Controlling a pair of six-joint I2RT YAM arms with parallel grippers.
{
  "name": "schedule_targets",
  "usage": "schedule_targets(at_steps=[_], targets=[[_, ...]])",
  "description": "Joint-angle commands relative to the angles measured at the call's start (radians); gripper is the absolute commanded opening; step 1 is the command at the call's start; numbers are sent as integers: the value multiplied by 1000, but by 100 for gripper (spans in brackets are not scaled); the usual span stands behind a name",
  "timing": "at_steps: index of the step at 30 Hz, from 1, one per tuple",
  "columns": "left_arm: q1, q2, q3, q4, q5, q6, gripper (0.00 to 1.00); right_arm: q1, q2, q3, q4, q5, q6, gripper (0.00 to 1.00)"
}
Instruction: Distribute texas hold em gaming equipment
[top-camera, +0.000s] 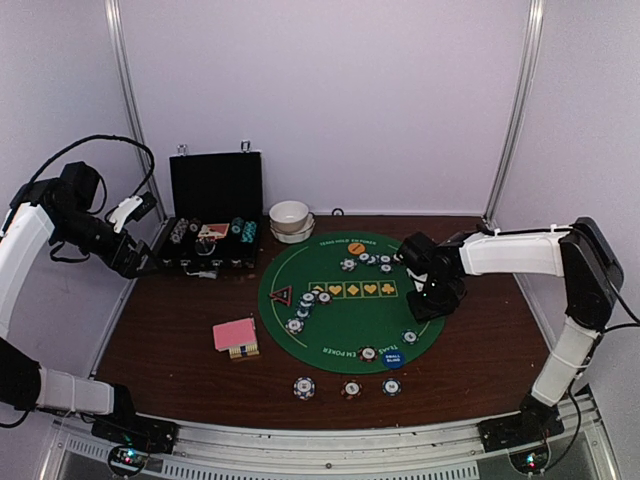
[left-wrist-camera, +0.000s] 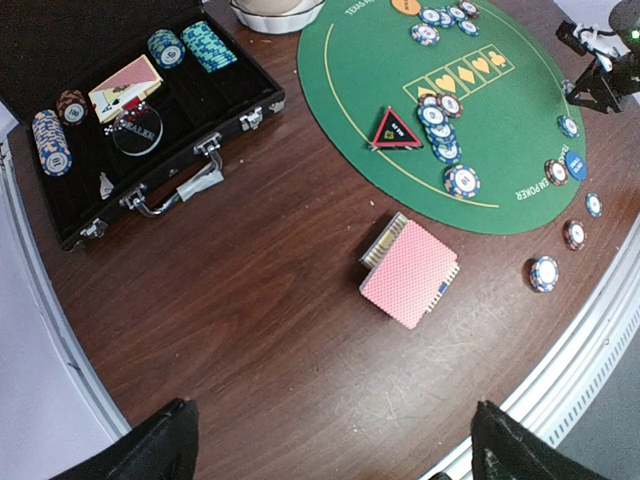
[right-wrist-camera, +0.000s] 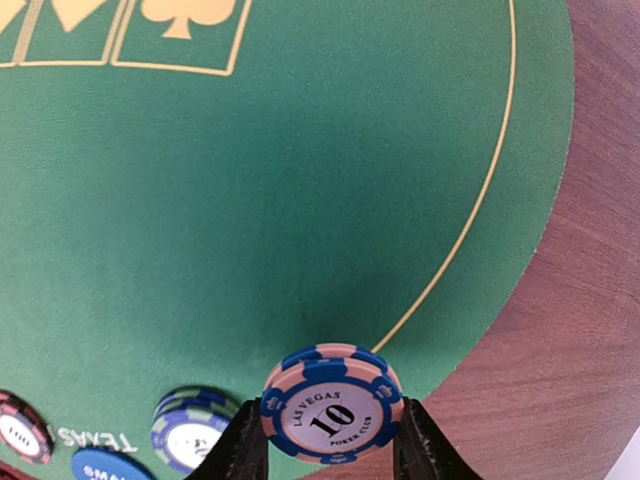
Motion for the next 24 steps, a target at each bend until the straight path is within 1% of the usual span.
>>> schedule_targets(at_steps=[1,2,4,5,7,11,13,17,21,24], targets=[[7,-8,17,-4,9,4,97,-18,43,2,42,0,24,1],[7,-7,17,-5,8,4,98,-20,47,0,45,1,25,4],[7,-8,17,-5,8,4,98,-24,55,-6,46,1,30,14],[7,-7,17,-5,7,5,98,-26,59,-8,47,-1,31,23],[7,-4,20,-5,7,5,98,-27,61,-6,44,-3,32,46],[7,-1,23,-6,8,4,98,-23,16,9,23,7,35,63],[7,0,23,-6,8,4,98,-11,-16,32,4,19,24,68],[7,2,23,-5,8,4,98,60,-55,108,-50,52,-2,69],[7,2,25,-5,9,4,98,198,-45,217,-81,56,-35,69],[7,-1,25,-4,8,4,98,323,3,309,-83,41,-58,73]])
